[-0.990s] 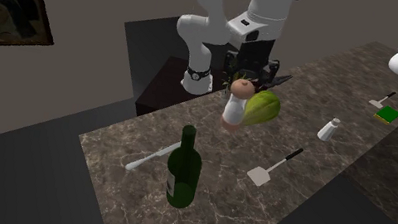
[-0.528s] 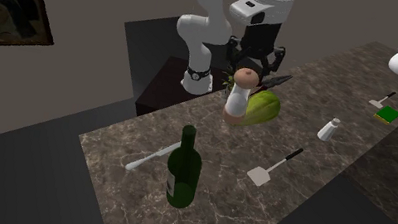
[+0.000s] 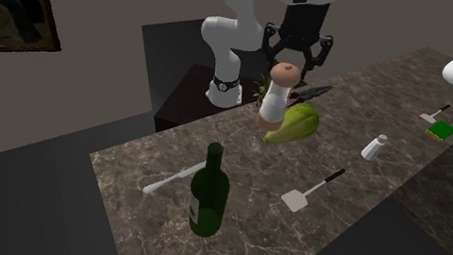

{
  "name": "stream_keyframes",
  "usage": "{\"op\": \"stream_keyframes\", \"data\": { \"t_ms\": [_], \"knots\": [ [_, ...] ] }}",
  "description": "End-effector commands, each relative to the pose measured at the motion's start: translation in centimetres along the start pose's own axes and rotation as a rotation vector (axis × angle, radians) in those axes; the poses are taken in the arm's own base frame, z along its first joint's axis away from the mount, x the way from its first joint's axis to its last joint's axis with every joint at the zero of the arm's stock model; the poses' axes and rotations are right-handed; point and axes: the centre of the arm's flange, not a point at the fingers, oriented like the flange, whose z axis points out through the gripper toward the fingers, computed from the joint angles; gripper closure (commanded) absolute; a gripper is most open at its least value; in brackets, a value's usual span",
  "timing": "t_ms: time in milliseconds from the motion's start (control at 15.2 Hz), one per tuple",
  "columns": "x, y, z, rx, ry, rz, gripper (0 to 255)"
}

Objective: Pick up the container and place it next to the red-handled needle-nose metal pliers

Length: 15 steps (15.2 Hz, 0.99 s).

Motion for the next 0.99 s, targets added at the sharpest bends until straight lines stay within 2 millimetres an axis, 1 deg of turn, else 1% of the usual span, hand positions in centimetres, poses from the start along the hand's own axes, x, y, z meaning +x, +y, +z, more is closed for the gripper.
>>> {"op": "stream_keyframes", "data": {
  "t_ms": [0,396,924],
  "knots": [
    [-0.1,0.0,-1.2,0.000,0.000,0.000,255],
    [-0.2,0.0,-4.1,0.000,0.000,0.000,255],
    [-8.1,-7.1,-3.6,0.000,0.000,0.000,255]
  ]
}}
